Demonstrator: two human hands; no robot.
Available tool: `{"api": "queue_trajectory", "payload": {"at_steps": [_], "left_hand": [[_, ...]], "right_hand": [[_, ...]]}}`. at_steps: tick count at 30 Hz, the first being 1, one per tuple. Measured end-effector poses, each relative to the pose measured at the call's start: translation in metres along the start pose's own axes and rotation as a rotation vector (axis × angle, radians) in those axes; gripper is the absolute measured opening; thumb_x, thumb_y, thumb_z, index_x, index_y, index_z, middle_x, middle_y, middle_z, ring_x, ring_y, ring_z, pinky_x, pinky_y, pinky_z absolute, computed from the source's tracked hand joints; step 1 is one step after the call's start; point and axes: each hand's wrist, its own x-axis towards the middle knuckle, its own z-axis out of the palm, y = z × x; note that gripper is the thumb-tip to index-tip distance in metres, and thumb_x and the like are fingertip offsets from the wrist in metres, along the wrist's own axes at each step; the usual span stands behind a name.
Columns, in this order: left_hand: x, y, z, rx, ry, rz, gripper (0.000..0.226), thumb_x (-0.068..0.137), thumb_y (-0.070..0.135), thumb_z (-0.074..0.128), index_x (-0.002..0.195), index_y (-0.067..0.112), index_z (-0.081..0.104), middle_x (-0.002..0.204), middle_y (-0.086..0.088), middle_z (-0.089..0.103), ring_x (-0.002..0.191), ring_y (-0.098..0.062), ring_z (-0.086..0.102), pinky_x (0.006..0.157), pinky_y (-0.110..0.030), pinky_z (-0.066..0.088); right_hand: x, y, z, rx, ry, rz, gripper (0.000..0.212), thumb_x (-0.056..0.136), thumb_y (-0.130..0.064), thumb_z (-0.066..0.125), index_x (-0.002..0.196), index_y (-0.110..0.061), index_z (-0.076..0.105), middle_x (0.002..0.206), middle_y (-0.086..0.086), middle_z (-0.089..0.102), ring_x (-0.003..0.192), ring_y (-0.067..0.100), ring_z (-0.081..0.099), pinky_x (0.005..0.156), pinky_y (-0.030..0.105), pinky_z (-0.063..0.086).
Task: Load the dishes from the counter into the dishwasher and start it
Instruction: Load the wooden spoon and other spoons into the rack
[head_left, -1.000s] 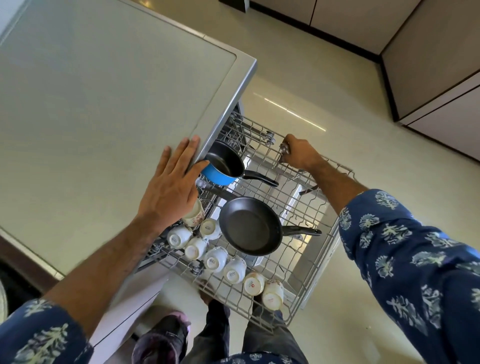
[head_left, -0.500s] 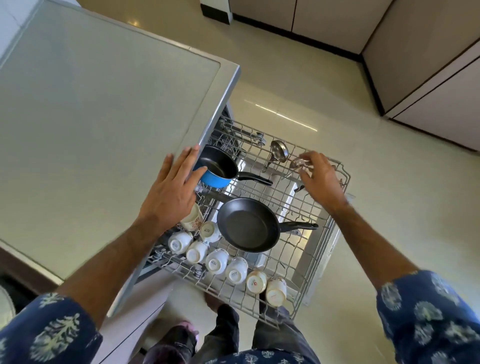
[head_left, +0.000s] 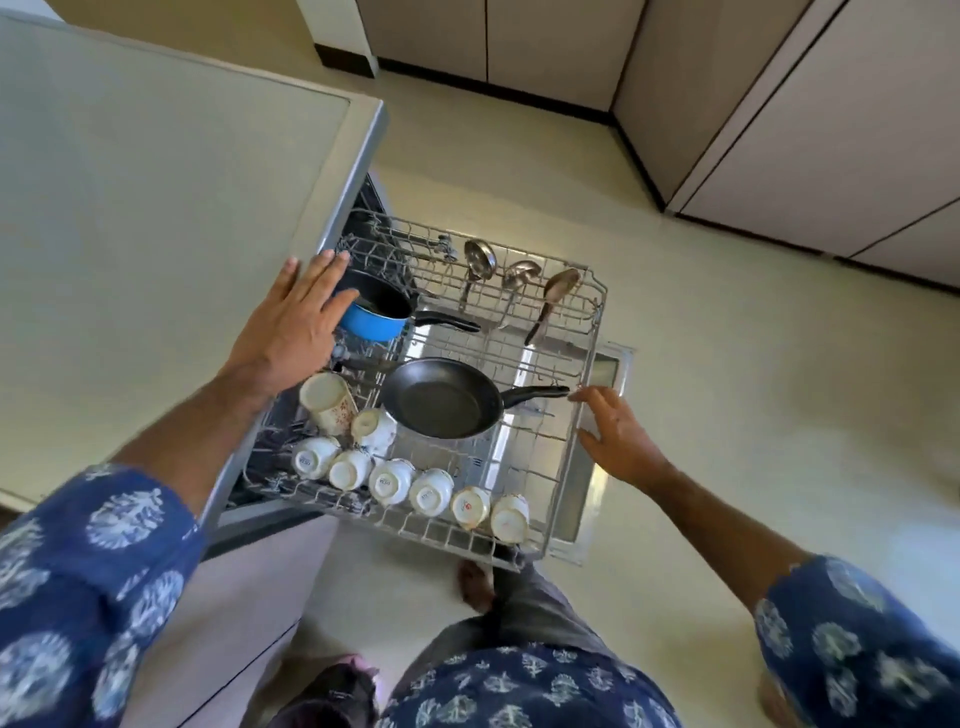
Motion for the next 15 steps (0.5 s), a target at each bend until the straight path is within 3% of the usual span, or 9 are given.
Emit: {"api": "queue_trajectory", "payload": {"at_steps": [4,8,11,15], "left_hand": [[-0.016,0.041,0.000,-0.108,0.039,-0.144,0.068,0.086,0.020,0.065,0.148,0.011,0.038,0.165,-0.017,0.016,0.153,-0.033,0.012,0.124,-0.056,0.006],[-0.059,0.130,0.002,-0.218,0.039,-0.198,0.065,0.085,0.032,0.066,0.143,0.012,0.044,0.159,-0.018,0.028,0.148,-0.034,0.026,0.119,-0.059,0.017],[-0.088,0.191,0.015,-0.398,0.047,-0.239,0.061,0.090,0.031,0.060,0.146,0.014,0.041,0.161,-0.015,0.026,0.151,-0.030,0.021,0.121,-0.057,0.010],[-0.102,0.256,0.037,-0.543,-0.026,-0.326,0.057,0.098,0.032,0.043,0.151,0.012,0.034,0.165,-0.017,0.018,0.153,-0.031,0.014,0.124,-0.056,0.011]], "right_hand": [[-0.004,-0.009,-0.019,-0.231,-0.153,-0.117,0.051,0.088,-0.003,0.063,0.137,-0.004,0.050,0.138,0.015,0.048,0.128,0.031,0.047,0.106,0.044,0.043],[-0.004,-0.033,-0.030,-0.363,-0.249,-0.138,0.056,0.087,-0.005,0.063,0.140,-0.009,0.047,0.140,0.013,0.046,0.129,0.032,0.045,0.106,0.048,0.041],[0.003,-0.043,-0.033,-0.470,-0.341,-0.207,0.057,0.086,-0.006,0.061,0.140,-0.008,0.046,0.139,0.013,0.045,0.128,0.032,0.043,0.108,0.047,0.037],[0.023,-0.042,-0.029,-0.585,-0.448,-0.287,0.057,0.088,-0.011,0.062,0.142,-0.008,0.044,0.142,0.012,0.043,0.129,0.029,0.042,0.108,0.042,0.037]]}}
